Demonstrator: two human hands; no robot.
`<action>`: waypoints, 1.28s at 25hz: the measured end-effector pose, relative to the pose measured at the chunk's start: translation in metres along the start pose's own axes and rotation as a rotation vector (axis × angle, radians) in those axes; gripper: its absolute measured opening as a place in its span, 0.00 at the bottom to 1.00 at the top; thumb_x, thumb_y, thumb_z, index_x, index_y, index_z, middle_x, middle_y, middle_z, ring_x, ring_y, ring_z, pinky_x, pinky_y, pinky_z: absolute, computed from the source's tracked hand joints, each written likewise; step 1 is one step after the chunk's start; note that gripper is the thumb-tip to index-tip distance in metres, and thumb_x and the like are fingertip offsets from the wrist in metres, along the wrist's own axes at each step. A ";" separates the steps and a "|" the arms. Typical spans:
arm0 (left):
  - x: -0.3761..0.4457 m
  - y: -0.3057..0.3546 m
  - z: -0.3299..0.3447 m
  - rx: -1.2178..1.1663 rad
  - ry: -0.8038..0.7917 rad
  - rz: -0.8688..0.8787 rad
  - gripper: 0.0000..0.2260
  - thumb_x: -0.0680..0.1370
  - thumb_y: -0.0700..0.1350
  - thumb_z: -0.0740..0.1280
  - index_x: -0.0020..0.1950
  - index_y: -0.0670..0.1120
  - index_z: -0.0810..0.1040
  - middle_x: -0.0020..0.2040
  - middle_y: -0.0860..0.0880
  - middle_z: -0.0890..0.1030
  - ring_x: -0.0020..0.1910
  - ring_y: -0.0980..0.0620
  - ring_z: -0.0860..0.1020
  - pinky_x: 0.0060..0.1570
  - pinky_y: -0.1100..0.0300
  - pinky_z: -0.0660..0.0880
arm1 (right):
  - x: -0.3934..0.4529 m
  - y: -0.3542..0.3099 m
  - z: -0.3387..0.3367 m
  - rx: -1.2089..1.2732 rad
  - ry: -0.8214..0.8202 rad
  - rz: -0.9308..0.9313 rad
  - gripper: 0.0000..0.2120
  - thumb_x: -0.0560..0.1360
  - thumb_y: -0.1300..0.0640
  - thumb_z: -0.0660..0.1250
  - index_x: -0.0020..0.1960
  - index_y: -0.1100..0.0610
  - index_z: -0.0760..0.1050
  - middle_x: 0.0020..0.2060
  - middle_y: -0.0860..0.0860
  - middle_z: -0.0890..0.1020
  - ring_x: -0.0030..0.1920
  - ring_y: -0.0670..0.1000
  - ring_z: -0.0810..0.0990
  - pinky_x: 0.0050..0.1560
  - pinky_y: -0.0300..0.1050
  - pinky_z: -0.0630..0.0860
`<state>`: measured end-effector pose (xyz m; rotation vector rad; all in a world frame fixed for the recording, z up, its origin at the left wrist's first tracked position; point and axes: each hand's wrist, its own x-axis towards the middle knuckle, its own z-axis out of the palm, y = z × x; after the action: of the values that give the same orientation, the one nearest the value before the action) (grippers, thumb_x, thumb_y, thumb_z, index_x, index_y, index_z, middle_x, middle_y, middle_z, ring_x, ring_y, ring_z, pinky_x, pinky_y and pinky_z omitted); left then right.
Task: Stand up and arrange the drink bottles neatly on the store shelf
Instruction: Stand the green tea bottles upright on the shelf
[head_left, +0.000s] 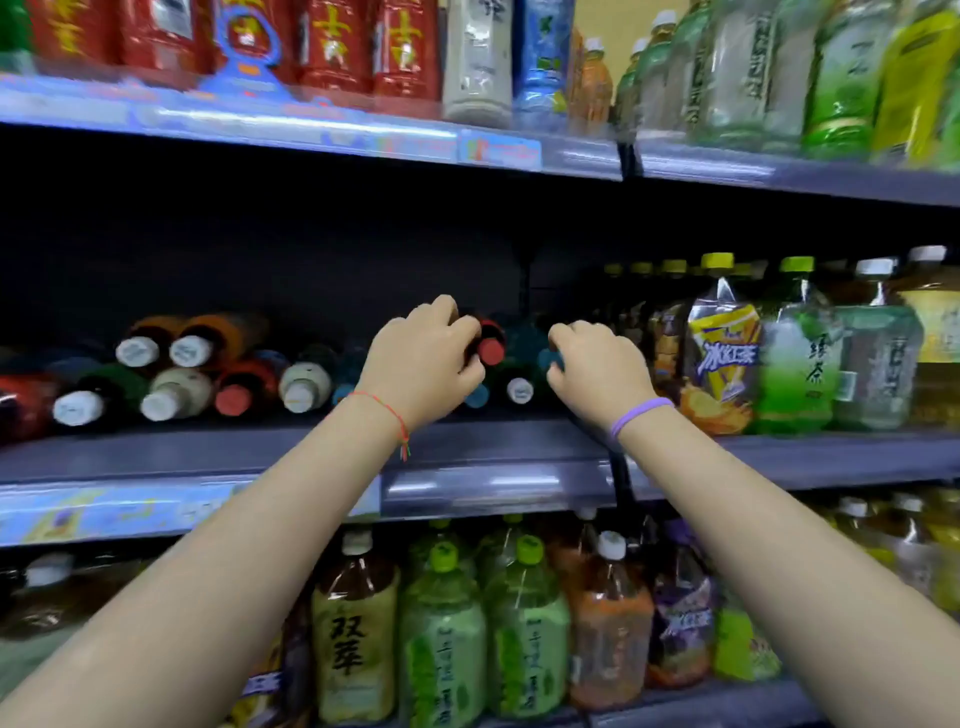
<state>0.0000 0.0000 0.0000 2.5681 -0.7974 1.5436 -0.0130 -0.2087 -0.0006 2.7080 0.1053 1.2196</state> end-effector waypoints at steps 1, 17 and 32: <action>0.009 0.009 0.006 0.025 -0.051 -0.006 0.15 0.77 0.52 0.63 0.60 0.48 0.78 0.53 0.44 0.76 0.46 0.41 0.76 0.38 0.51 0.72 | 0.004 0.007 0.004 -0.006 -0.052 0.000 0.15 0.78 0.53 0.62 0.62 0.57 0.71 0.55 0.56 0.78 0.56 0.60 0.77 0.44 0.51 0.73; 0.046 0.021 0.067 0.459 -0.323 0.009 0.27 0.70 0.43 0.72 0.67 0.55 0.71 0.45 0.46 0.81 0.47 0.41 0.77 0.49 0.51 0.69 | 0.030 0.004 0.046 0.326 -0.116 -0.033 0.26 0.78 0.57 0.65 0.73 0.59 0.59 0.51 0.61 0.80 0.49 0.63 0.80 0.37 0.47 0.68; 0.000 -0.097 0.012 0.485 0.034 -0.098 0.23 0.53 0.38 0.75 0.47 0.46 0.80 0.28 0.44 0.73 0.30 0.43 0.73 0.33 0.57 0.58 | 0.060 -0.104 0.029 0.503 0.039 -0.100 0.23 0.78 0.56 0.64 0.70 0.59 0.62 0.43 0.59 0.77 0.46 0.64 0.78 0.39 0.48 0.69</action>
<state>0.0534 0.0805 0.0151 2.8280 -0.3106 1.9398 0.0487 -0.1023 0.0059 3.0396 0.6227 1.3674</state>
